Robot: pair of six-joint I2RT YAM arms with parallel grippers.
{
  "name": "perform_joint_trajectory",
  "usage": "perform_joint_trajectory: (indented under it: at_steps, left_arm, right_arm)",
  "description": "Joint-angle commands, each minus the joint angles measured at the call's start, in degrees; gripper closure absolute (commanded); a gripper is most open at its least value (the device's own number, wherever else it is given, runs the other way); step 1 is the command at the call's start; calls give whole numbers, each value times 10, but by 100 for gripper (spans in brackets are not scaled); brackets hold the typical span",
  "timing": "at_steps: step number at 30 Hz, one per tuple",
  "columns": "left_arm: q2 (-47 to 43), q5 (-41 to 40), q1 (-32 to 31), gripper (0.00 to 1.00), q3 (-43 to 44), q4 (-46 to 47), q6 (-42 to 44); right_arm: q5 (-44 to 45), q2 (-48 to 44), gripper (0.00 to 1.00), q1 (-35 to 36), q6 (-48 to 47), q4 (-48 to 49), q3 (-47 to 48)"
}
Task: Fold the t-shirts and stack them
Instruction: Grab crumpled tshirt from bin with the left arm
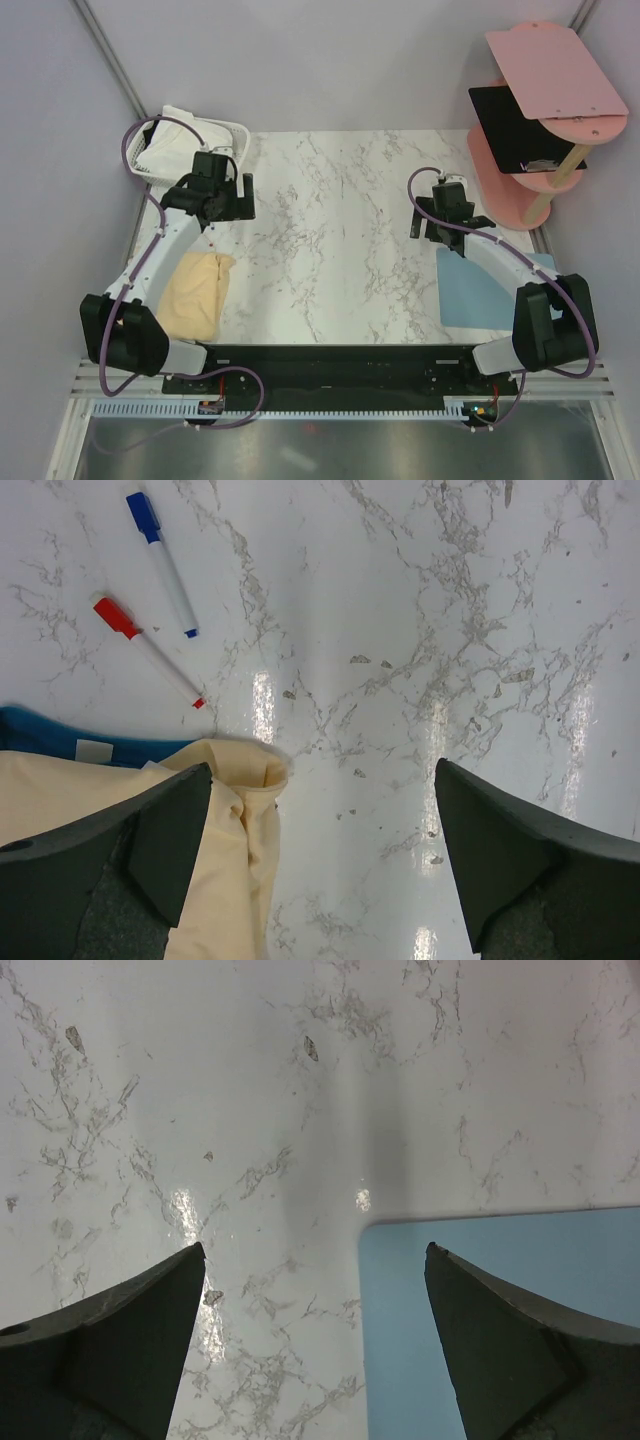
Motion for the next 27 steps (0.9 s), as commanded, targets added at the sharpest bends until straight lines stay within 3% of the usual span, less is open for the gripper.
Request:
perform_joint_trajectory:
  at_steps: [1, 3, 7, 12, 16, 27]
  left_arm:
    - [-45, -23, 0, 0, -12, 28, -28]
    - [-65, -7, 0, 0, -22, 36, -29]
    - [-72, -51, 0, 0, -19, 43, -36]
    - [-21, -120, 2, 0, 77, 0, -49]
    - [41, -101, 14, 0, 174, 8, -37]
    - [369, -59, 97, 2, 520, -86, -63]
  right_arm:
    - [5, -6, 2, 1, 7, 20, -1]
    - [9, -12, 2, 1, 5, 22, -6]
    - [24, -28, 2, 1, 7, 27, -19]
    - [21, -35, 2, 0, 7, 37, -28]
    - [24, -29, 2, 0, 11, 41, -33]
    - [54, -9, 2, 0, 0, 66, -26]
